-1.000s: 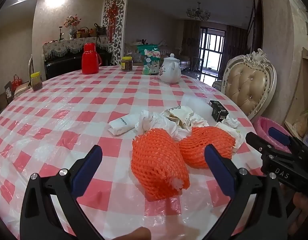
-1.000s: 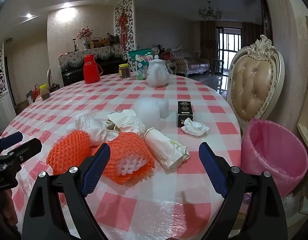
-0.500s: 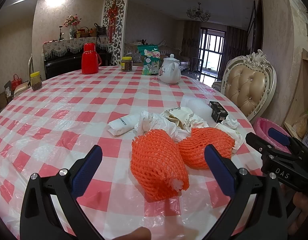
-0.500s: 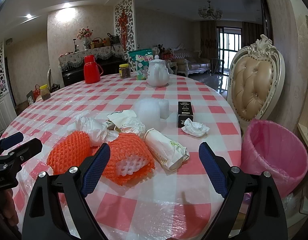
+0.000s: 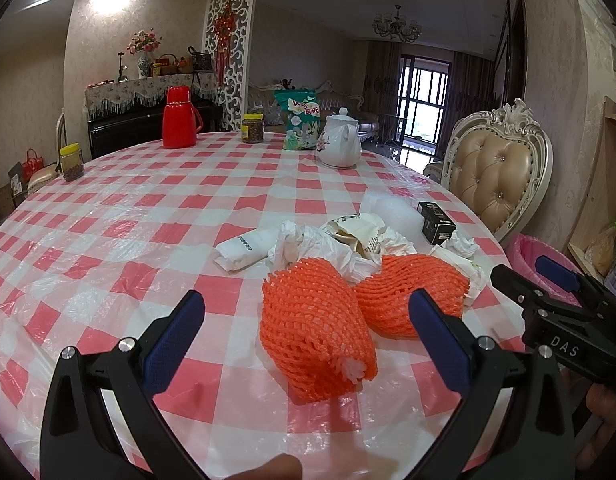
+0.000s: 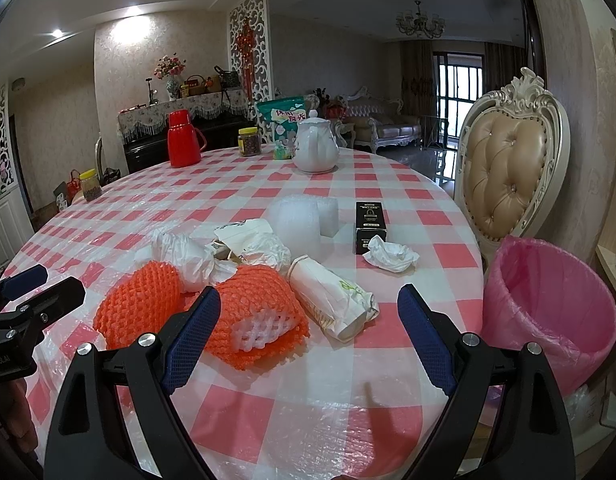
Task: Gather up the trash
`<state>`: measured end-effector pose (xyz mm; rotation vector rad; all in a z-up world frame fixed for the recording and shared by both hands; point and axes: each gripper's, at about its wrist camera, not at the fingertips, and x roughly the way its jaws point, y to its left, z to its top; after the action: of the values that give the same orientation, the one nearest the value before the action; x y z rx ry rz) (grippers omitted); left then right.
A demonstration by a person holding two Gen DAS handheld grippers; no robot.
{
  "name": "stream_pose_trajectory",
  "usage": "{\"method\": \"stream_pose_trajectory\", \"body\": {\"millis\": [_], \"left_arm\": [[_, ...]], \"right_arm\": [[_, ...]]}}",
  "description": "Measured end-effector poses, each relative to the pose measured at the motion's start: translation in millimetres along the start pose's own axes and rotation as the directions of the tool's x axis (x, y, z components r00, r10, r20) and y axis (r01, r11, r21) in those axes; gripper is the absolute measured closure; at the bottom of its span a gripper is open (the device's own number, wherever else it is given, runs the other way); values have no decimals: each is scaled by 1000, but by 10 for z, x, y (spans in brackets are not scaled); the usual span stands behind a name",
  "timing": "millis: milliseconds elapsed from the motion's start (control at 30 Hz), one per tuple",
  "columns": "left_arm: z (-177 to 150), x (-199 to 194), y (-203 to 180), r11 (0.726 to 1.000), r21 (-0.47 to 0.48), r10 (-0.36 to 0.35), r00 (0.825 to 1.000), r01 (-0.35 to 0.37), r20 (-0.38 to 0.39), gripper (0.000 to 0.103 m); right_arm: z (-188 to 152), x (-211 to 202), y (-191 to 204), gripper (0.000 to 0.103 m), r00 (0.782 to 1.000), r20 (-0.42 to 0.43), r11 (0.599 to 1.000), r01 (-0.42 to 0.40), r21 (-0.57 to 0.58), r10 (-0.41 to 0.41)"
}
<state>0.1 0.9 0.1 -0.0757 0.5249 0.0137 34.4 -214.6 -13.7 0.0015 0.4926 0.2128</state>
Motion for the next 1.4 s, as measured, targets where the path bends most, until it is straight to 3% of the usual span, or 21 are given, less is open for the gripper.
{"method": "stream_pose_trajectory", "body": {"millis": [1400], "left_arm": [[67, -51, -24, 1000, -1, -2, 1000, 2, -3, 4]], "right_arm": [[-21, 5, -10, 18, 1000, -6, 1000, -2, 5, 2]]}}
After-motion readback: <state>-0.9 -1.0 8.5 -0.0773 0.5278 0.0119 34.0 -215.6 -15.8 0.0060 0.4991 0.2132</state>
